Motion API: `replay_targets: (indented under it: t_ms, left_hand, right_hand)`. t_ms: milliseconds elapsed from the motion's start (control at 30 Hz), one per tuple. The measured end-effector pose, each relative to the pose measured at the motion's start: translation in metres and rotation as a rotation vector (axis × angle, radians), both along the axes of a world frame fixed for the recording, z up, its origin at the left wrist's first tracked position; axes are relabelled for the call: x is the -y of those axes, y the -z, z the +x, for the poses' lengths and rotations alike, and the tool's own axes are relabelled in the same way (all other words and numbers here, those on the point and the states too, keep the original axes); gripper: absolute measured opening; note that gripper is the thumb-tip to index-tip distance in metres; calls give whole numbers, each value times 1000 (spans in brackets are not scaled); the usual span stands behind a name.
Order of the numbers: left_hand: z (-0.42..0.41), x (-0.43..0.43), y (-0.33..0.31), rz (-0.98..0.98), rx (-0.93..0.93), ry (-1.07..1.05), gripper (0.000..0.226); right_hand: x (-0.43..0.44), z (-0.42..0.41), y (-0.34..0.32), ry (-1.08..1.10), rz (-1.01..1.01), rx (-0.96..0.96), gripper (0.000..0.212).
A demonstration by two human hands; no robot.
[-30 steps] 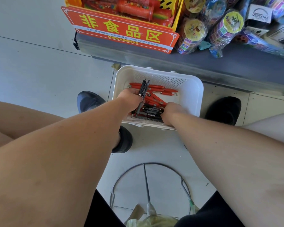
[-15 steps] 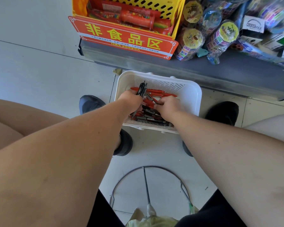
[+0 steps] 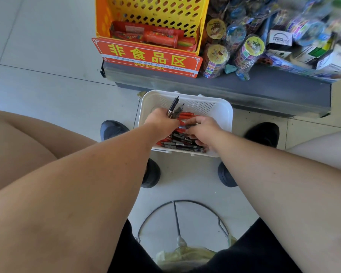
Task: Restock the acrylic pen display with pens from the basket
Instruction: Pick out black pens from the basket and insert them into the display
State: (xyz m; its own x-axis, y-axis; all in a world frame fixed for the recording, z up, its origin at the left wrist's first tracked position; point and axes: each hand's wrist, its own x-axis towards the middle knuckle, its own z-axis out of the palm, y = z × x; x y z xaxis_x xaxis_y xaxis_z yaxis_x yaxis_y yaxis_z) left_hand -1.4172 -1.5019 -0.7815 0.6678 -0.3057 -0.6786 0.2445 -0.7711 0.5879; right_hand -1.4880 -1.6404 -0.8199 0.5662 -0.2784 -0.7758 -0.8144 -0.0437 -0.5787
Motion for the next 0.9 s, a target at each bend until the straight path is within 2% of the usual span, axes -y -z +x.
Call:
replay_targets:
  t_ms: [100,267,367,567,700,800,900]
  left_hand:
    - [1,-2,1,27,58,34,16]
    - [-1,-4,11,65,31,87,11]
    - [-5,-2,19,37,-15,91,6]
    - [1,7,35,22,-16,50,10]
    - [7,6,54,124,-38,8,15]
    - [10,6,65,157,-41,-11,16]
    - [16,11,72,155,-11,-36,12]
  right_hand:
    - [3,1,-4,100,73,3,19]
    - [3,1,2,255,190,44,11]
    - [2,1,5,272,228,39,12]
    - [-3,9,22,240,295,1,9]
    - [-4,13,38,240,115,-74,8]
    - [-3,7,53,140,-30,-149,7]
    - [-4,4,65,206,-44,-204,6]
